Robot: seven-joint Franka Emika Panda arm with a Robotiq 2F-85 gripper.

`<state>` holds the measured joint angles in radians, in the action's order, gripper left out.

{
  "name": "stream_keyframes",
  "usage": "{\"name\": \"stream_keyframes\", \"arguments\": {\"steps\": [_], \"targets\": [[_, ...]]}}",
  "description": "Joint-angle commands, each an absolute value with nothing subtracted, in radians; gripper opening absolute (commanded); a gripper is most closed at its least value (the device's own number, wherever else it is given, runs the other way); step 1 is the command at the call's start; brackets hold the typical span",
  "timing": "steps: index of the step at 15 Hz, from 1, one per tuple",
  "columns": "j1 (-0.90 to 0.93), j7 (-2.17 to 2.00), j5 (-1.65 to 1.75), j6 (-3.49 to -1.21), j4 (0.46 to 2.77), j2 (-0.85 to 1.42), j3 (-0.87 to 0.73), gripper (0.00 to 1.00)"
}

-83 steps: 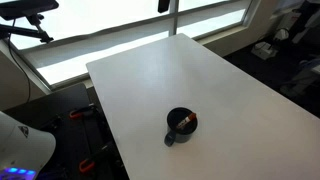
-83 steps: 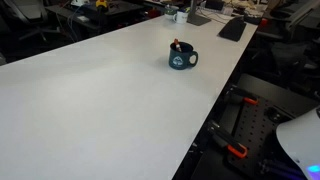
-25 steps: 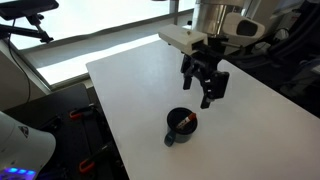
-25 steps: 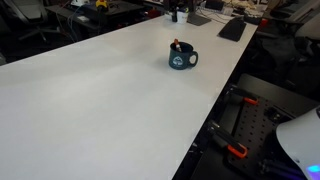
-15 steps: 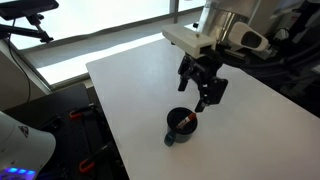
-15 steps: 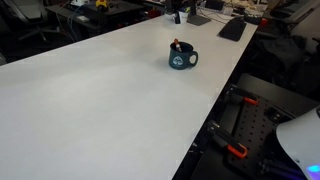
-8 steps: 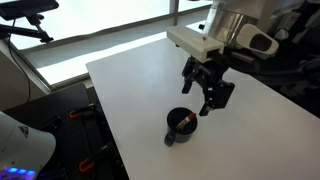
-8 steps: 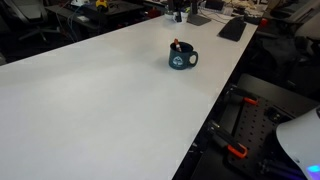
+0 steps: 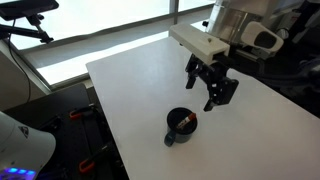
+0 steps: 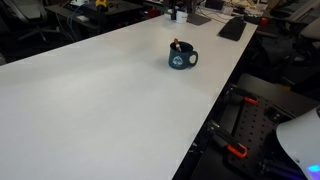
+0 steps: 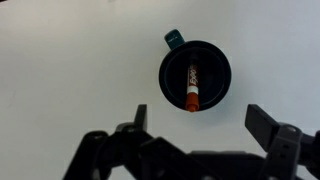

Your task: Remove the marker from the cup and put it on the table

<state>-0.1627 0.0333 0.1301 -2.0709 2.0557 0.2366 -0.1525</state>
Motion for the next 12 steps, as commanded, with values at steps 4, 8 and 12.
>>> {"name": "stream_keyframes", "arguments": {"steps": [4, 8, 12], "targets": [[-0.159, 0.022, 0.133, -2.076, 2.056, 0.246, -0.154, 1.0], [-0.148, -0.031, 0.137, -2.075, 2.044, 0.291, -0.153, 1.0], [-0.138, -0.067, 0.132, -2.075, 2.037, 0.326, -0.152, 1.0]]}}
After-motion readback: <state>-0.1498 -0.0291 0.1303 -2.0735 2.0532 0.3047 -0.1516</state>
